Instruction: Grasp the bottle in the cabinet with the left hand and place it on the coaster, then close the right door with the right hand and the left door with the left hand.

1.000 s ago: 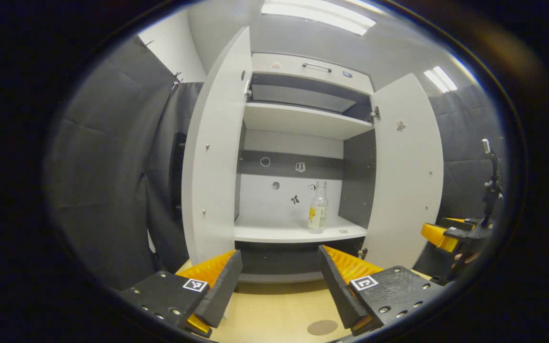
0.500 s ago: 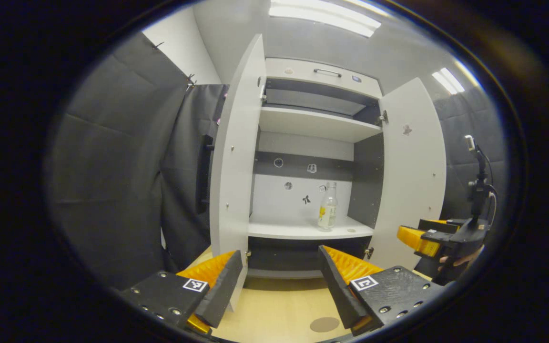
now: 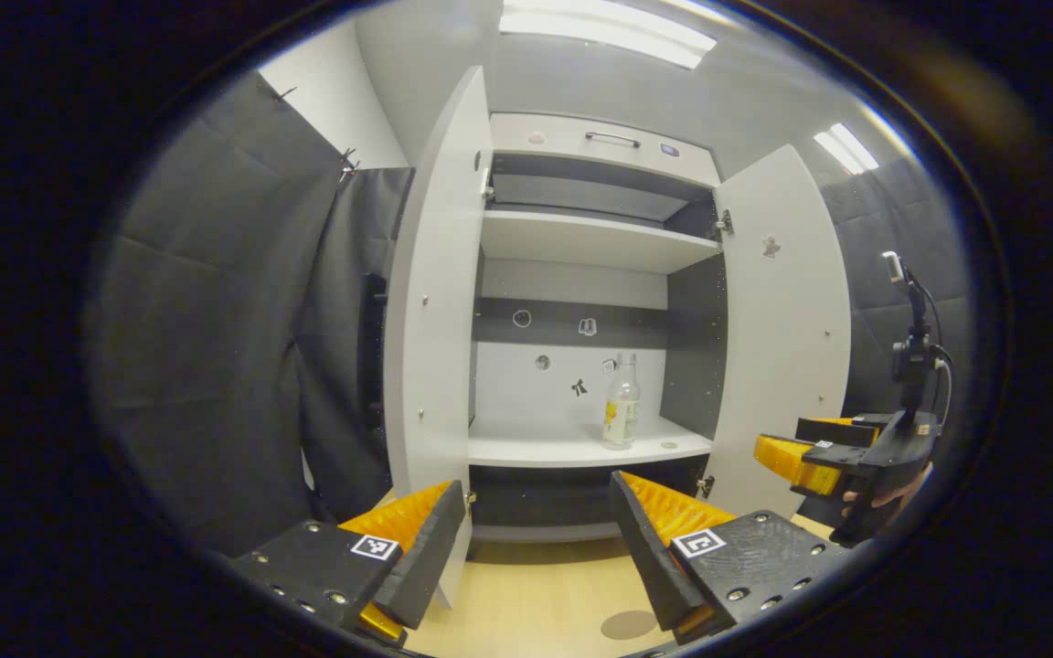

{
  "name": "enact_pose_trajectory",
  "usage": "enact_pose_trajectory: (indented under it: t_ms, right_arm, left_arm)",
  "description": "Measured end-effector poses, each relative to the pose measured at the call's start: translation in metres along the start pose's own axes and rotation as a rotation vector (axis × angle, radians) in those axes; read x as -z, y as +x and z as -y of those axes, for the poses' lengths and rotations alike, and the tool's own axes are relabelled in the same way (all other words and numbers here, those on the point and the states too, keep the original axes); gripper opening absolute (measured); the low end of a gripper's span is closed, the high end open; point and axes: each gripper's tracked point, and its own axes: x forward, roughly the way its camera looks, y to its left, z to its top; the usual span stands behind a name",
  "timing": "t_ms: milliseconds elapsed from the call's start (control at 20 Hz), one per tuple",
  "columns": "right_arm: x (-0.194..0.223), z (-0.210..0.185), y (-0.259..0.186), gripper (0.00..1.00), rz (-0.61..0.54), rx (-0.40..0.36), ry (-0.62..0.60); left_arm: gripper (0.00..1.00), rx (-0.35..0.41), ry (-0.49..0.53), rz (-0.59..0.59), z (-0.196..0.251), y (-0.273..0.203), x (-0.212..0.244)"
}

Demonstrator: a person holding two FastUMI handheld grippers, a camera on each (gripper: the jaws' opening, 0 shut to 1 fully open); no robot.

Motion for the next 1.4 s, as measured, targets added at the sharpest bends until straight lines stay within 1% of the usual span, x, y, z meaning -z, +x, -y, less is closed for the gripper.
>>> enact_pose_trajectory:
  t_ms: [100, 150, 200, 250, 300, 350, 400, 450, 500, 550, 600, 650, 700, 800, 900, 950, 1000, 1150, 1200, 1250, 1300, 1350, 1400]
  right_arm:
    - [-0.003, 0.019, -0.007, 1.00, 0.008, 0.048, -0.009]
    - [-0.005, 0.033, -0.010, 1.00, 0.019, 0.085, -0.012]
    - [-0.006, 0.046, -0.014, 1.00, 0.026, 0.118, -0.009]
    - [-0.004, 0.060, -0.018, 0.99, 0.028, 0.153, -0.002]
    - [-0.004, 0.075, -0.021, 0.99, 0.030, 0.188, 0.009]
    - [-0.001, 0.091, -0.026, 0.99, 0.028, 0.225, 0.022]
    - [0.001, 0.106, -0.030, 0.99, 0.025, 0.263, 0.035]
    - [0.003, 0.121, -0.035, 0.96, 0.029, 0.300, 0.048]
    - [0.005, 0.136, -0.040, 0.99, 0.035, 0.341, 0.056]
    - [0.008, 0.153, -0.045, 0.99, 0.037, 0.382, 0.060]
    - [0.009, 0.170, -0.050, 0.99, 0.040, 0.425, 0.062]
    - [0.010, 0.188, -0.054, 0.96, 0.045, 0.469, 0.064]
    - [0.010, 0.204, -0.056, 0.99, 0.050, 0.509, 0.069]
    - [0.015, 0.233, -0.058, 0.99, 0.048, 0.574, 0.085]
    - [0.023, 0.255, -0.059, 0.99, 0.035, 0.624, 0.098]
    - [0.025, 0.267, -0.057, 0.96, 0.032, 0.647, 0.102]
    - [0.026, 0.277, -0.056, 0.99, 0.029, 0.666, 0.106]
    - [0.035, 0.299, -0.054, 0.99, 0.015, 0.716, 0.107]
    - [0.038, 0.306, -0.054, 0.96, 0.008, 0.728, 0.110]
    - [0.041, 0.311, -0.054, 0.99, 0.002, 0.734, 0.115]
    - [0.043, 0.314, -0.052, 0.96, -0.004, 0.738, 0.119]
    - [0.046, 0.319, -0.049, 0.96, -0.011, 0.740, 0.120]
    - [0.048, 0.323, -0.045, 0.96, -0.018, 0.740, 0.120]
  left_arm:
    - [0.92, 0.058, -0.017, -0.003, 0.021, 0.023, -0.008]
    - [1.00, 0.085, -0.027, 0.000, 0.032, 0.037, -0.013]
    - [0.85, 0.107, -0.034, 0.005, 0.041, 0.053, -0.017]
    - [0.85, 0.127, -0.034, 0.007, 0.050, 0.070, -0.021]
    - [0.92, 0.143, -0.027, 0.013, 0.057, 0.088, -0.026]
    - [0.92, 0.152, -0.014, 0.020, 0.064, 0.108, -0.032]
    - [0.85, 0.162, -0.001, 0.026, 0.070, 0.128, -0.035]
    - [1.00, 0.167, 0.007, 0.033, 0.076, 0.148, -0.039]
    - [1.00, 0.171, 0.008, 0.036, 0.082, 0.170, -0.041]
    - [0.93, 0.182, 0.002, 0.030, 0.089, 0.193, -0.040]
    - [0.93, 0.191, -0.003, 0.023, 0.096, 0.214, -0.039]
    - [0.93, 0.193, -0.002, 0.024, 0.101, 0.235, -0.040]
    - [0.93, 0.198, 0.002, 0.026, 0.107, 0.256, -0.039]
    - [0.92, 0.205, 0.013, 0.028, 0.118, 0.293, -0.040]
    - [0.92, 0.211, 0.020, 0.028, 0.128, 0.326, -0.040]
    - [0.92, 0.218, 0.017, 0.028, 0.133, 0.342, -0.040]
    - [0.92, 0.224, 0.008, 0.026, 0.137, 0.355, -0.037]
    - [0.92, 0.228, -0.002, 0.013, 0.146, 0.388, -0.029]
    - [0.92, 0.229, 0.007, 0.014, 0.148, 0.395, -0.026]
    - [0.92, 0.230, 0.020, 0.015, 0.150, 0.401, -0.025]
    - [0.99, 0.236, 0.033, 0.011, 0.154, 0.404, -0.025]
    - [0.92, 0.246, 0.044, 0.010, 0.158, 0.408, -0.026]
    - [0.83, 0.232, 0.055, 0.016, 0.158, 0.412, -0.026]
